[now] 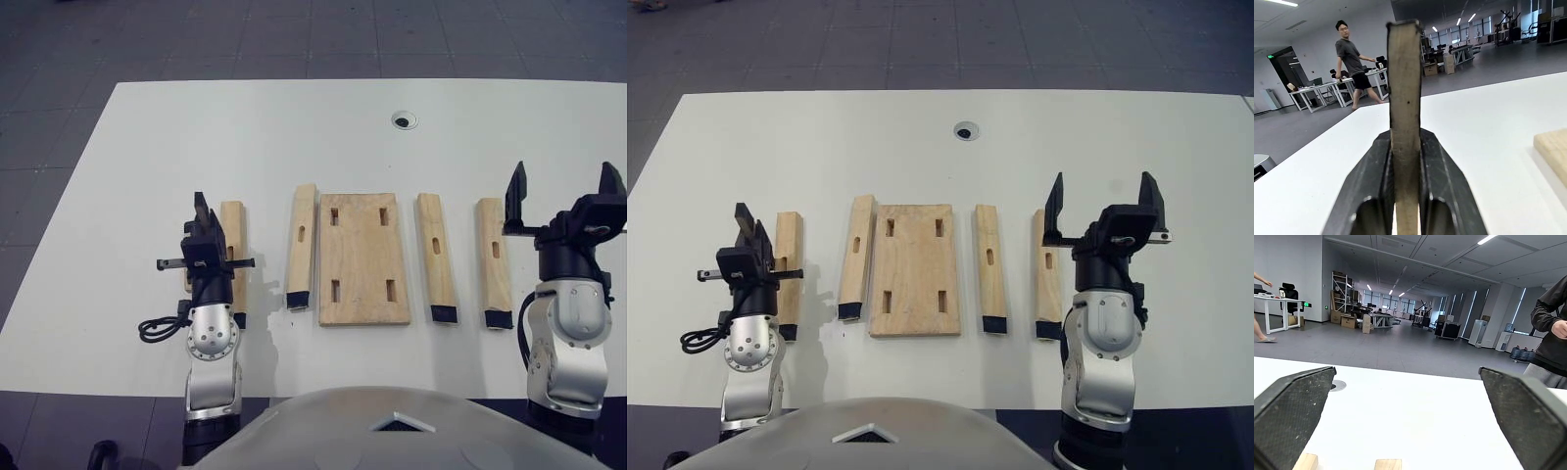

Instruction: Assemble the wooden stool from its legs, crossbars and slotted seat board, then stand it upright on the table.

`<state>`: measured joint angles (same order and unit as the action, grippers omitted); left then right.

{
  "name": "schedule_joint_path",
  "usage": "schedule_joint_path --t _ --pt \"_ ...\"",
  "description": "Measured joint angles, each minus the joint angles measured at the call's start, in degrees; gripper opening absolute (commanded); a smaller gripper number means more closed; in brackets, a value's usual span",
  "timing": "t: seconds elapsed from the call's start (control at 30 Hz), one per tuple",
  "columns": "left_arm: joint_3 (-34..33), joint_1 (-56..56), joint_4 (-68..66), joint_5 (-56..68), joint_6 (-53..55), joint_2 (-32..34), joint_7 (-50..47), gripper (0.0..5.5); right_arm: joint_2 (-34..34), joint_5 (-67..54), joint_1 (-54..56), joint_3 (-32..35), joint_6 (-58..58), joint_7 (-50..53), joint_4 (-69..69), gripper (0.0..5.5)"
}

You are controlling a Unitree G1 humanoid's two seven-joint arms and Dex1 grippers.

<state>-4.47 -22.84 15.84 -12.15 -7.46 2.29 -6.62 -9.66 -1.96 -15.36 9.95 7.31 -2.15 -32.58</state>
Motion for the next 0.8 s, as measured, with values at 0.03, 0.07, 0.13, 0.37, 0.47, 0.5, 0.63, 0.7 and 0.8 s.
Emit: schedule_joint_path --t 0.03,0.07,0.13,0.37,0.47,0.5,0.63,0.7,0.8 --pt "-0.07 0.00 0.00 -0.08 0.00 0.00 -0.19 0.42 0.01 0.01 -0.02 0.00 0.00 0.02 -0.01 5.40" --pt "-0.21 0.00 0.00 -0.31 0.00 0.00 -0.26 0.42 0.02 0.01 -0.04 0.00 0.00 0.04 -0.01 5.40" --pt "-0.32 0.00 0.03 -0.39 0.16 -0.01 -0.29 0.42 0.02 0.01 -0.04 0.00 0.00 0.05 -0.02 5.40" --pt "-0.49 -0.01 0.19 0.33 1.05 -0.19 -0.28 0.42 0.02 0.02 -0.04 0.00 0.01 0.06 -0.11 5.40" --pt "-0.47 -0.04 2.25 0.98 1.10 -0.26 -0.18 0.42 0.02 0.02 -0.04 -0.02 0.03 0.11 -0.16 5.40" --pt "-0.41 -0.05 3.44 2.04 1.15 -0.40 0.09 0.42 0.03 0.02 -0.04 -0.04 0.04 0.12 -0.18 5.40" --pt "0.27 -0.34 6.65 5.23 1.64 -0.84 1.91 0.42 0.07 0.11 -0.04 -0.09 0.27 0.17 -0.33 5.40" --pt "0.33 -0.51 7.42 6.00 1.73 -0.84 2.50 0.42 0.10 0.17 -0.04 -0.15 0.34 0.22 -0.45 5.40" --pt "0.37 -1.03 7.32 7.58 2.51 -0.82 3.69 0.42 0.13 0.27 -0.04 -0.30 0.35 0.23 -0.50 5.40"
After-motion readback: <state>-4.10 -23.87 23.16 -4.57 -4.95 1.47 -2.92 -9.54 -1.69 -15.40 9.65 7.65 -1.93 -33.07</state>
